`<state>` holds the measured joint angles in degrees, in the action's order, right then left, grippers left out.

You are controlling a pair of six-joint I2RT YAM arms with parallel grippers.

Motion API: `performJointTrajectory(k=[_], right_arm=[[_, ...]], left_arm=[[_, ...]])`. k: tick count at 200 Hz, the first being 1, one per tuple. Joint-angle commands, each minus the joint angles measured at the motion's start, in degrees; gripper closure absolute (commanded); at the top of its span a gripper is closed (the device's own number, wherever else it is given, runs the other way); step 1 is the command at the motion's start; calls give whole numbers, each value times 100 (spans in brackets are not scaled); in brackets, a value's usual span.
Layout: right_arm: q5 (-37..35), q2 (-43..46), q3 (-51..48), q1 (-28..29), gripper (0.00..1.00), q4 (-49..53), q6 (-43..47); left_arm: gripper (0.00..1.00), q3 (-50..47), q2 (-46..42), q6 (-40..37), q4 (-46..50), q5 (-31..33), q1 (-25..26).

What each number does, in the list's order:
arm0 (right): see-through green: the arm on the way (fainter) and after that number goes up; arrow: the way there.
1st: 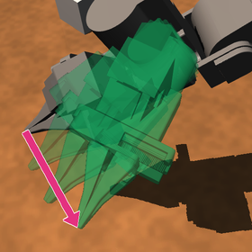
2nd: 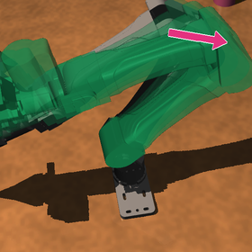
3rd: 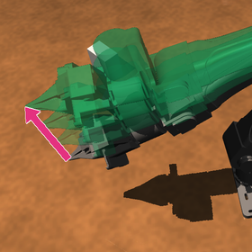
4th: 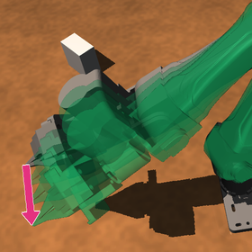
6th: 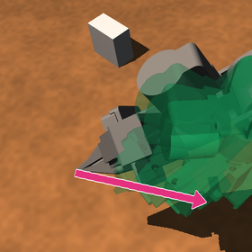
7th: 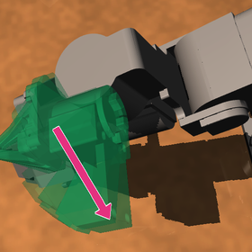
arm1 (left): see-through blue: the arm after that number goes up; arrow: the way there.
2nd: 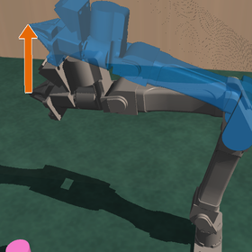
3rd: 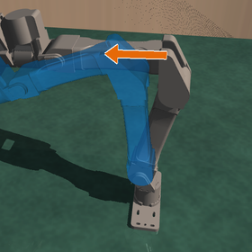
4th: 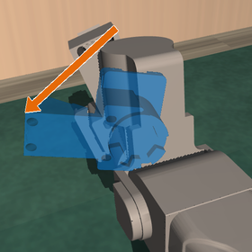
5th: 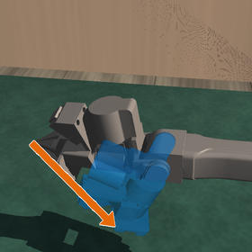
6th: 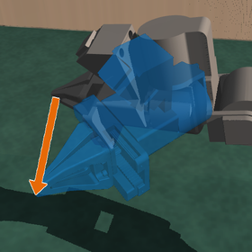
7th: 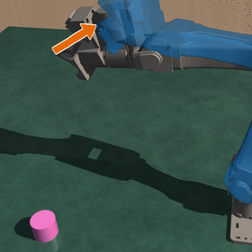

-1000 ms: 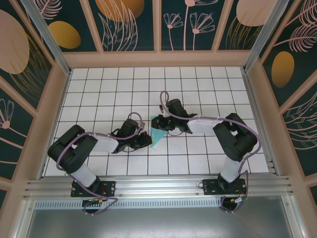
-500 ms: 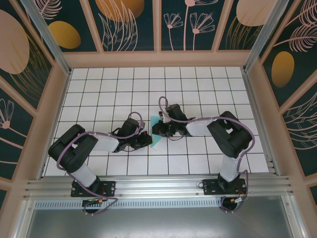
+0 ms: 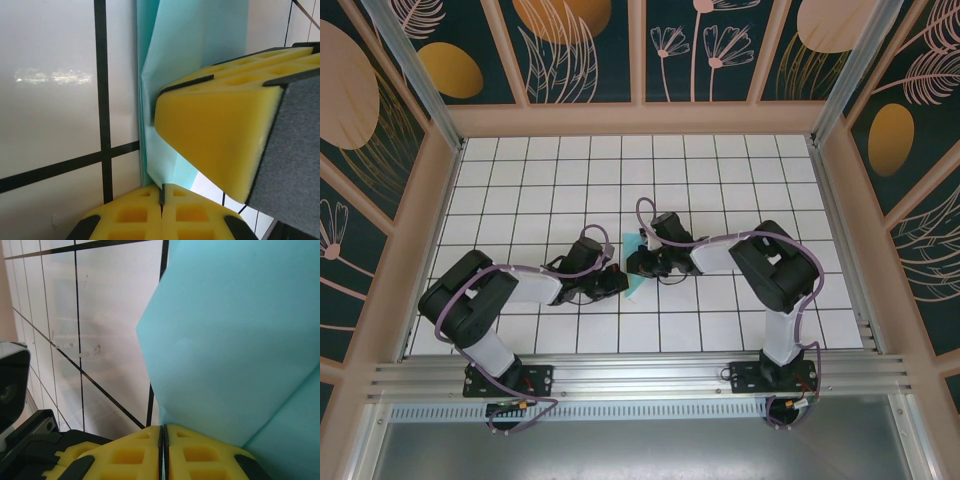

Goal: Fold a paper plane with a square sheet of paper (pick it up from the middle)
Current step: Fourth fold the wing at the center of the table.

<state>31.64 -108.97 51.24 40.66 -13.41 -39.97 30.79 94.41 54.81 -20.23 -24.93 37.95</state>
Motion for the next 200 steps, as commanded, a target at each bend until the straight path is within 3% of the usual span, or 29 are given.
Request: performJointTrajectory(k=[1,15,40,81,104,130,200], right_arm=[[-507,-181,88,22,87,315,-30],[-493,-208,61,29,87,300,-26],[-468,-248,52,27,87,300,-28],[-442,-265,58,45,87,376,25],[-435,-289,81,56,86,436,43],[-487,-274,68,56,86,439,0],[-597,-266,64,56,86,469,-75]], left_arm=[[92,-85,87,-174,843,561,129],[84,-65,-63,-203,959,653,133],[80,-45,-439,-238,1082,693,130],[66,-374,-1936,81,1229,1572,130],[78,-469,-2469,102,1129,1760,133],[93,-268,-2286,-185,907,1267,129],[100,-80,-968,-271,-13,332,128]])
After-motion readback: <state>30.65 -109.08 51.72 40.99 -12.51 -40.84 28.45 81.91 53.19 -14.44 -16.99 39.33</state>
